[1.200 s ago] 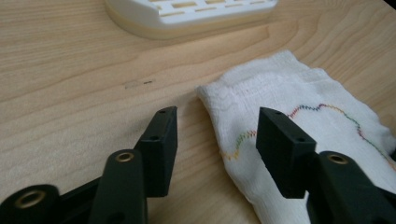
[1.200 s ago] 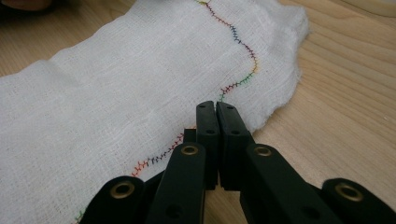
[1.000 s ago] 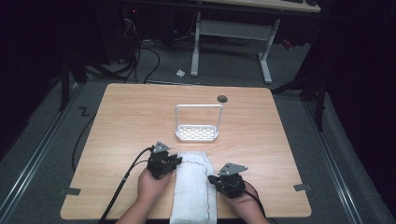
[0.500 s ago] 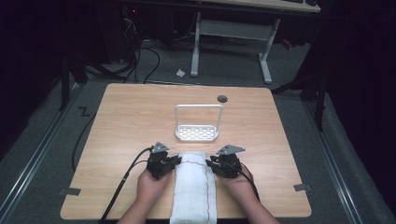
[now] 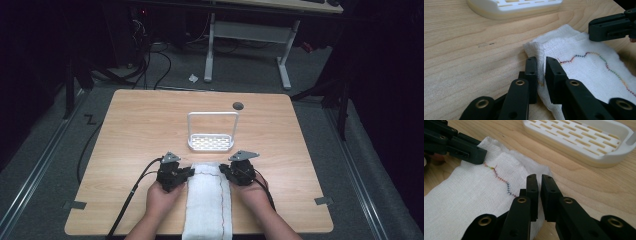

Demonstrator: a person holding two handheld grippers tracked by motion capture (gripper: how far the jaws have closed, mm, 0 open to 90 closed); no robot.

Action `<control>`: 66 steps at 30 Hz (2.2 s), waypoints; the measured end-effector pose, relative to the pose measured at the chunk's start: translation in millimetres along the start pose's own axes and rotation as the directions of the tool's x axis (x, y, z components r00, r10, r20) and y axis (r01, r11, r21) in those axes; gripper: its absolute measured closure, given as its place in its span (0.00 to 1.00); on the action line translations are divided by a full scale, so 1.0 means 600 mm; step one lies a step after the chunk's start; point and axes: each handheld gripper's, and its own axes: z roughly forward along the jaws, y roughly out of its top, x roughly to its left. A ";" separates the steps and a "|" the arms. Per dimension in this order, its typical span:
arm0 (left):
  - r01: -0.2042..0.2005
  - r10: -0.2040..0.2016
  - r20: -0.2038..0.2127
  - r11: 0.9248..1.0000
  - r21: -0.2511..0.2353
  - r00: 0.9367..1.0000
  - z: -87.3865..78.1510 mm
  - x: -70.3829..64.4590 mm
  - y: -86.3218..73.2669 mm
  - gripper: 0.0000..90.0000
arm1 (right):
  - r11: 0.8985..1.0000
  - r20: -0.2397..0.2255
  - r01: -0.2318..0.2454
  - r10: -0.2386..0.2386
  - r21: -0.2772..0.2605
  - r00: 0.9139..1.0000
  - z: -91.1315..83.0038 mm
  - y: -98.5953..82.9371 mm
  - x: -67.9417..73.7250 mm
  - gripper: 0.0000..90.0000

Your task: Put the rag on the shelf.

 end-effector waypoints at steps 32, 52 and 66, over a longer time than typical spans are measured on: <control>-0.039 0.040 0.008 0.996 -0.075 0.999 -0.016 -0.008 0.000 0.96 | 0.997 -0.054 -0.035 0.031 -0.064 0.998 -0.008 -0.013 0.004 0.94; -0.120 0.120 -0.016 0.954 -0.276 0.993 -0.092 -0.056 0.105 0.96 | 0.960 0.012 0.012 -0.008 -0.281 1.000 -0.092 0.060 0.003 0.94; -0.193 0.191 -0.045 0.896 -0.399 0.981 -0.155 -0.084 0.185 0.96 | 0.916 0.081 0.099 -0.073 -0.388 0.994 -0.165 0.155 0.008 0.94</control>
